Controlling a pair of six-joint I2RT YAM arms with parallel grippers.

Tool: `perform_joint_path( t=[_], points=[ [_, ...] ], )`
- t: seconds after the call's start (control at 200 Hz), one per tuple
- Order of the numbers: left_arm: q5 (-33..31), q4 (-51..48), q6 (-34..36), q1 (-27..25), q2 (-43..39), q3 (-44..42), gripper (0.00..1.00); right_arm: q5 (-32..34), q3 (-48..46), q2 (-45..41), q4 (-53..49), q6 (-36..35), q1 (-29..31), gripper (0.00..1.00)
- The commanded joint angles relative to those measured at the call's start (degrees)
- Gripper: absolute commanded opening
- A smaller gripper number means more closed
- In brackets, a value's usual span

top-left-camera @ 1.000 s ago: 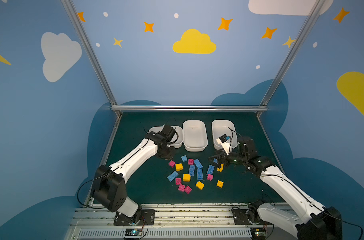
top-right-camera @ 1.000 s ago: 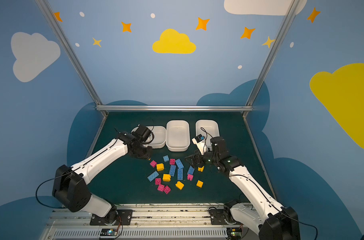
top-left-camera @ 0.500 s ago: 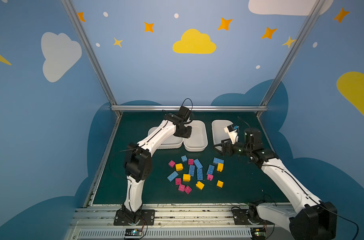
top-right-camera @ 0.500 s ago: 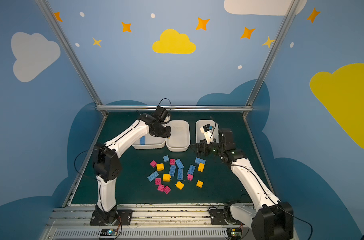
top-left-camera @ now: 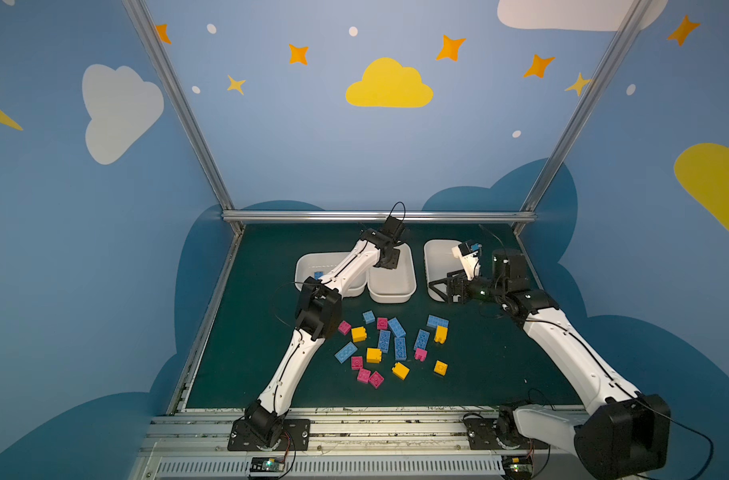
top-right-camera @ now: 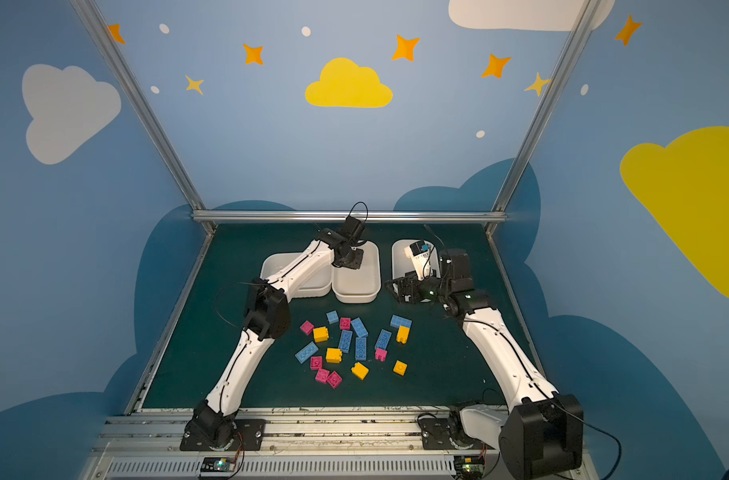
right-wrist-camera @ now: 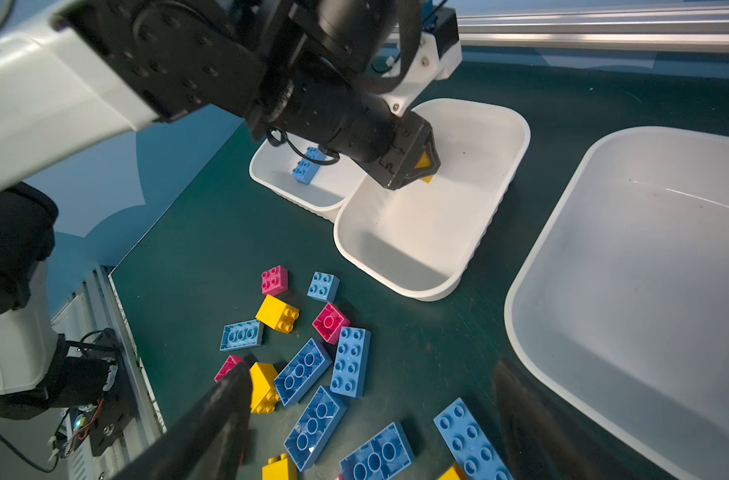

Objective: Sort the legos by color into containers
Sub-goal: 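Carry the yellow brick into the middle bin and open the left gripper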

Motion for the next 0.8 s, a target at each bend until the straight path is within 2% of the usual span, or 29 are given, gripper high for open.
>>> perform_joint_path(
  t=[0.0, 0.12, 0.245, 0.42, 0.586, 0.681, 0.791],
  points=[
    [-6.45, 2.97, 1.62, -0.35, 1.29, 1.39, 0.31, 0.34, 1.14, 0.29, -1.30, -0.91, -0.19, 0.89],
    [-7.49, 4.22, 1.72, -0.10, 3.13, 1.63, 0.34, 0.39, 0.69, 0.04, -1.57, -0.91, -0.28, 0.89],
    [-6.40, 3.31, 1.44, -0.09, 2.74, 2.27, 0.47, 0.17, 0.68, -0.31, -2.08, -0.91, -0.35, 0.89],
    [-4.39, -0.08, 1.68, -0.79, -2.22, 2.10, 0.65, -0.77, 0.88, -1.13, -3.19, -0.99, -0.33, 0.89],
    [-1.06, -8.48, 2.45, -1.29, -9.13, 0.68, 0.74, -1.30, 0.59, -2.49, -4.66, -1.82, -0.34, 0.89],
    [0.24, -10.51, 1.98, -1.34, -15.56, -6.43, 0.77, -1.50, 0.25, -3.28, -5.61, -2.46, -0.32, 0.89],
    [2.57, -7.26, 0.68, -1.46, -25.81, -20.84, 0.78, -2.41, -0.28, -4.04, -6.17, -2.92, -0.30, 0.89]
  ],
)
